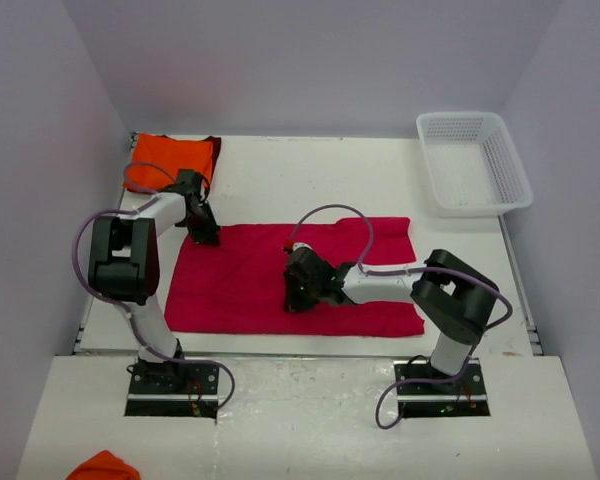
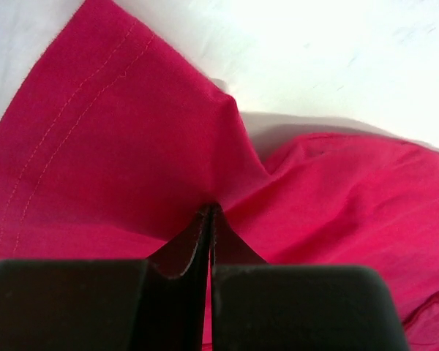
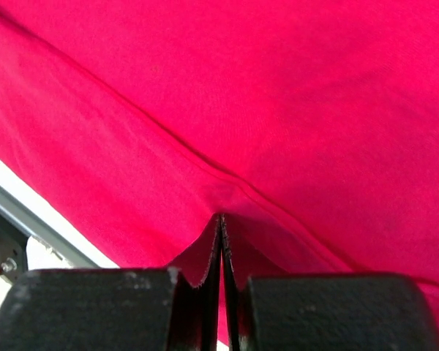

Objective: Fold and stack the t-shirts
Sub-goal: Fold the flattened tshirt in 1/3 of the way

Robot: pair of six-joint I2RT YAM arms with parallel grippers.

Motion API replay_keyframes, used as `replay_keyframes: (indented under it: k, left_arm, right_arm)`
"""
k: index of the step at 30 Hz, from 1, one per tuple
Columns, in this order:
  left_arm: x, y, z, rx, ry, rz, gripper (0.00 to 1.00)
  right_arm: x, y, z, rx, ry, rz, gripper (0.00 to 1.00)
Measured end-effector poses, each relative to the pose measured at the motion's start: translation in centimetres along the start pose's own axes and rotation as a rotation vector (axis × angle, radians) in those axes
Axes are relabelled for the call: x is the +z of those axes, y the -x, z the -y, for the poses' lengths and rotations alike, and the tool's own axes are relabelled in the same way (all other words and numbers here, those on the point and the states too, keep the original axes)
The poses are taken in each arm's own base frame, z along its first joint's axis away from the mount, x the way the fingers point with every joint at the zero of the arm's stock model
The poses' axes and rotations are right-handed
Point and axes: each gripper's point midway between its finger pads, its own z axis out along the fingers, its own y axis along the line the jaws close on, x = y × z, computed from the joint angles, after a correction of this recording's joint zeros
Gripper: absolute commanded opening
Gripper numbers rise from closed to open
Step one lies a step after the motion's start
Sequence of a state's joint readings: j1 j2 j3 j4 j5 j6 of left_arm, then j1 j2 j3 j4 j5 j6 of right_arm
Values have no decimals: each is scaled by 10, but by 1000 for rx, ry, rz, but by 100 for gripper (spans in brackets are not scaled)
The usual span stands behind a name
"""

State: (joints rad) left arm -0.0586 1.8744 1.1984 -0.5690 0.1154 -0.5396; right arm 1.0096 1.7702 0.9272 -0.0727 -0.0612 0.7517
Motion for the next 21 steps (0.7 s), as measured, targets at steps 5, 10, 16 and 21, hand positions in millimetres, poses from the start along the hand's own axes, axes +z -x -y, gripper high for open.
replay_keyframes:
  k: [5, 10, 16, 21]
  left_arm:
    - [-11, -18, -24, -21, 56, -10, 0]
    - [-18, -17, -36, -36, 93, 8, 0]
    - [-26, -2, -42, -27, 149, 55, 0]
    - [-50, 28, -33, -23, 147, 156, 0]
  right_arm:
    - [-8, -13, 3, 31, 5, 4, 0]
    - [-8, -14, 3, 18, 4, 13, 0]
    - [-16, -10, 8, -64, -82, 4, 0]
    - [-50, 19, 11, -101, -200, 48, 45]
